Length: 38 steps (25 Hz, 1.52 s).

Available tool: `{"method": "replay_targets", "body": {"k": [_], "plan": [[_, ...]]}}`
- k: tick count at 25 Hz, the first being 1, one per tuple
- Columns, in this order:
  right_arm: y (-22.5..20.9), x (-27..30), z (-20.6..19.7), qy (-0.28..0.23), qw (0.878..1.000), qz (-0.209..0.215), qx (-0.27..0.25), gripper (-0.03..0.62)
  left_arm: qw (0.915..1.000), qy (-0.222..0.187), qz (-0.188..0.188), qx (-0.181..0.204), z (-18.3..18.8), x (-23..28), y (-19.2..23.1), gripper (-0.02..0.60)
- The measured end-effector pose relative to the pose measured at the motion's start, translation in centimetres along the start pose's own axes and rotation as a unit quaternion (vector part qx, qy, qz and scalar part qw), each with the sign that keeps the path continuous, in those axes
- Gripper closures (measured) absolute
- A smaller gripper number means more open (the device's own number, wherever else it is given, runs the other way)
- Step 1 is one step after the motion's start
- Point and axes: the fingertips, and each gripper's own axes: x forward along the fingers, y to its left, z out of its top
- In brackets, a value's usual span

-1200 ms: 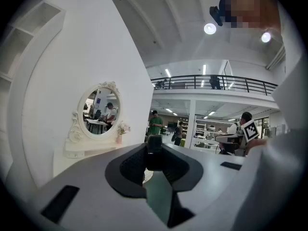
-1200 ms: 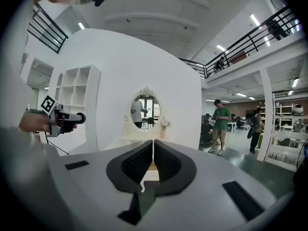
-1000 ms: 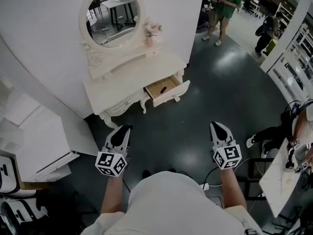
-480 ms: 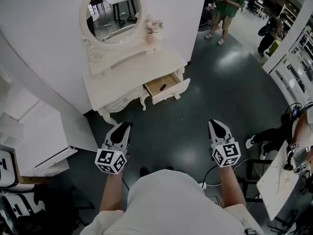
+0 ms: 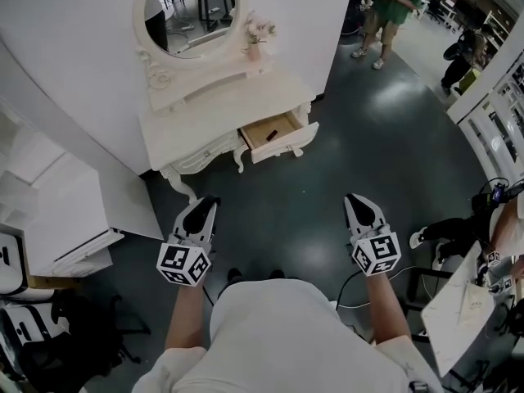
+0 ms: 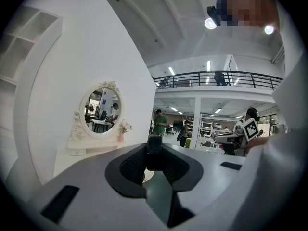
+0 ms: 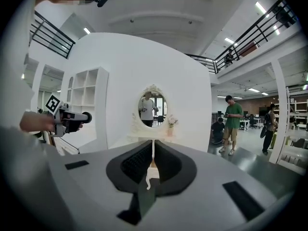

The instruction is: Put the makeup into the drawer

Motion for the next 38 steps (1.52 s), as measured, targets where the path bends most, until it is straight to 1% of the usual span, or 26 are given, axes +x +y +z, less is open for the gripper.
{"method": "replay_targets", "body": {"k": [9,17,21,26,38], "plan": [[-1.7,-0.2,-1.2,0.009,1.0,0.017,0.004,0.559,0.9999,0.002,0.009,-0.005,-0.8,0.7,-2.3,0.502],[-2.2,1.2,-1.6,0.017,1.0,0.023,0.004,0.559,1.0,0.004,0.007,-0.004,-0.9,2.2,-1.9,0.502],[-2.7,2.6,-1.5,0.021,1.0,0.017,0.003,0.559,1.0,0.004,-0.003,-0.004,-0.8,3.7,-0.9,0.502],[-3.7,5.2,-1.2,0.024,1.0,0.002,0.01,0.559,0.9998,0.007,-0.016,-0.004,-0.3,6.9,1.1,0.502],[-4.8,14.1,0.2,0.044,0.999,-0.022,0.02,0.559,0.9981,0.028,-0.054,-0.007,1.3,15.5,8.0,0.502]]}}
